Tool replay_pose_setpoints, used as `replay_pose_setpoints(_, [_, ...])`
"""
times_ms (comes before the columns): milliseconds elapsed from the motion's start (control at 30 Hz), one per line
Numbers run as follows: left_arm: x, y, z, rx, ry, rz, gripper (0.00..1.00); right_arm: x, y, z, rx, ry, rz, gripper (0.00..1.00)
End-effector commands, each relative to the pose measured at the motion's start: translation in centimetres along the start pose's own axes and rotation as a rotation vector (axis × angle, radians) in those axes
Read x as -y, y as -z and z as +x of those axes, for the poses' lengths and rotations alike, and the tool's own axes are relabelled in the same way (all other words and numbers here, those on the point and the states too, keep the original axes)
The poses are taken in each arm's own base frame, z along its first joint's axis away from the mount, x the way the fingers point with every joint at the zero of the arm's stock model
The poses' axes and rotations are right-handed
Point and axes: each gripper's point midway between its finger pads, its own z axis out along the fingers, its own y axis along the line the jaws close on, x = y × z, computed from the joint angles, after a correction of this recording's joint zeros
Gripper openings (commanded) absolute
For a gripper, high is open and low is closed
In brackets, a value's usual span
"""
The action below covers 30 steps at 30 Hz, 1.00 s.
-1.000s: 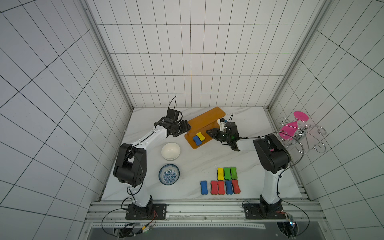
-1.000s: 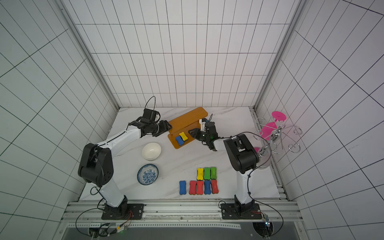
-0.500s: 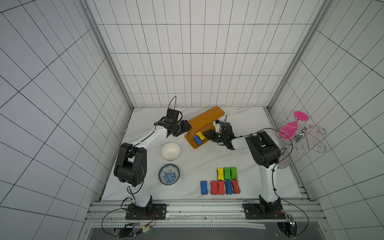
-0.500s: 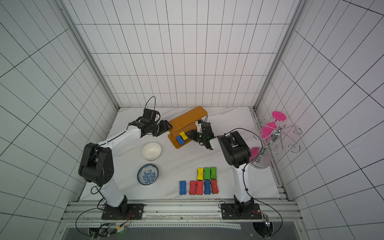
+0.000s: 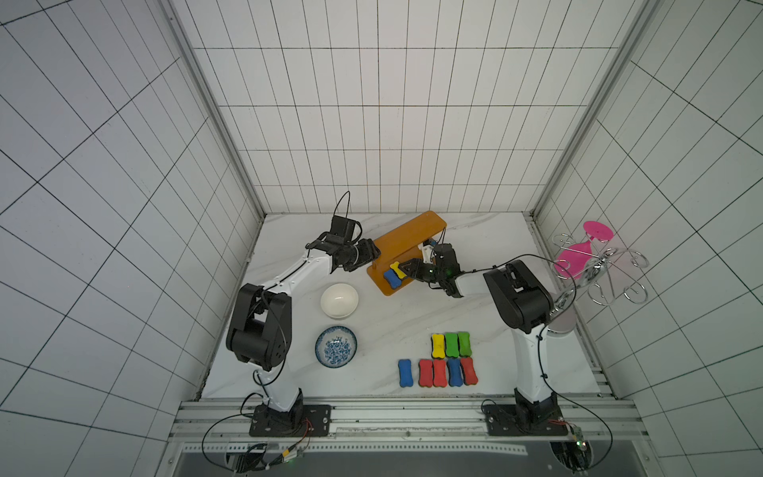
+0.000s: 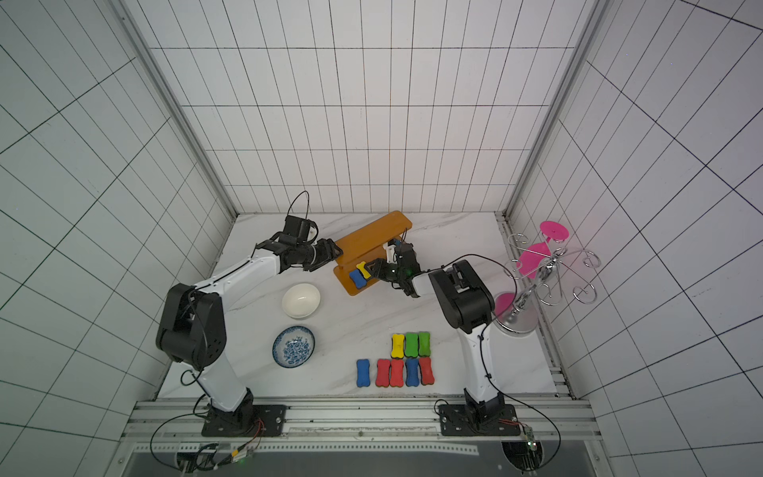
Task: Remove the whiteboard erasers from the shelf
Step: Pick up the whiteboard eraser from the shelf.
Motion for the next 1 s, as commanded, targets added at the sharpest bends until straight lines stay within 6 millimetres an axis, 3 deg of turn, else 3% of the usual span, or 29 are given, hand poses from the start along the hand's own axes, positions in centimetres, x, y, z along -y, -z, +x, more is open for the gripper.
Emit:
replay_pose_setpoints(0, [-0.2,-0.3,-0.1,-0.004,0.002,0.003,0.69,5.4,0.3,4.5,-0.115,-0.047,0.203,0.20])
replay_pose_setpoints(100, [-0.4,-0.3,-0.1,-0.003,0.004,0.000,0.69,5.9,0.4,4.3,-0.122,-0.065,0.186,0.00])
replay_pose_setpoints(233, [-0.7,-0.5,-0.1,-0.005,0.007,-0.011,0.69,5.4,1.8,2.6,-0.092,-0.090,0.167,0.00])
replay_pose_setpoints(500, [-0.8,0.0,-0.5,0.010,0.004,-0.020,0.69,1.6,5.2,-1.9,0.071,-0.147,0.120,0.00])
replay_pose_setpoints(667, [-0.4,0.8,-0.5,0.018,-0.001,-0.018,0.69,-0.9,7.8,-2.5,0.170,-0.200,0.119,0.00])
replay_pose_setpoints(767, [0.1,1.8,-0.4,0.024,-0.013,-0.011,0.69,-2.2,10.4,-0.9,0.226,-0.185,0.198,0.00])
replay_pose_setpoints(967, [1.0,4.1,1.2,0.027,-0.051,0.017,0.70,-3.5,16.2,6.7,0.259,-0.164,0.384,0.00])
